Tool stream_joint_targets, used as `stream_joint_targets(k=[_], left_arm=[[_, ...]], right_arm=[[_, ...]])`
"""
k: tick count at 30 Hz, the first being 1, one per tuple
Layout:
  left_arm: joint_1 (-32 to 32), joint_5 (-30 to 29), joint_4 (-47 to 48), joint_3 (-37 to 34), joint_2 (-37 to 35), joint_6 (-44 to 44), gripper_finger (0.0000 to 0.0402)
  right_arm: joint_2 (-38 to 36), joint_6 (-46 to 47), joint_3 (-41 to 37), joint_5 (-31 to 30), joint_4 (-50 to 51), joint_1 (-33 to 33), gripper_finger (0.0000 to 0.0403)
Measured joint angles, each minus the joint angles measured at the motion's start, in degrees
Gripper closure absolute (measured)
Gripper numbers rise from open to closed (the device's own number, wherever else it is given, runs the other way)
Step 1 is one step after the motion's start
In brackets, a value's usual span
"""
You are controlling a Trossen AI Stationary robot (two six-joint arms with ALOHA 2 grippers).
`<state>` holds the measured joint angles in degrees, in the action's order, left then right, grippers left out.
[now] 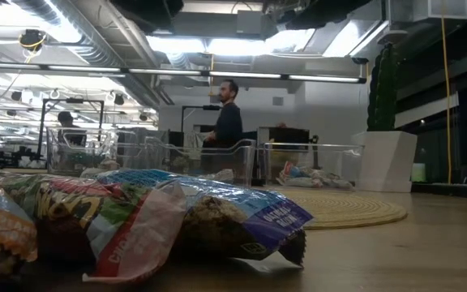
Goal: Pick and place Granola Bars by type
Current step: Put the blue bar into the middle transparent bin
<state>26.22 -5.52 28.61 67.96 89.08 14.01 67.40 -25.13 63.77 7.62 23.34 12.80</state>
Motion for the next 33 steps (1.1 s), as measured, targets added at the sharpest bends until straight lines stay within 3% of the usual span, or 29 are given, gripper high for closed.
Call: stream_joint_targets(k=[11,20,33], left_arm=[[3.40,0.01,0.34,0.00,0.00,-2.18,0.0258],[1.77,0.00,1.45,0.00,3.40,0.99,0.0256],[-0.13,3.74,-2.84,0.00,15.59,4.84,0.0177]], right_arm=[[0.00,2.56,0.00,-0.01,0.56,0.02,0.0272],[0.00,2.34,0.00,-0.05,1.46,0.02,0.0272],[0.00,-0.83,0.00,-0.05,1.94,0.02,0.0272]])
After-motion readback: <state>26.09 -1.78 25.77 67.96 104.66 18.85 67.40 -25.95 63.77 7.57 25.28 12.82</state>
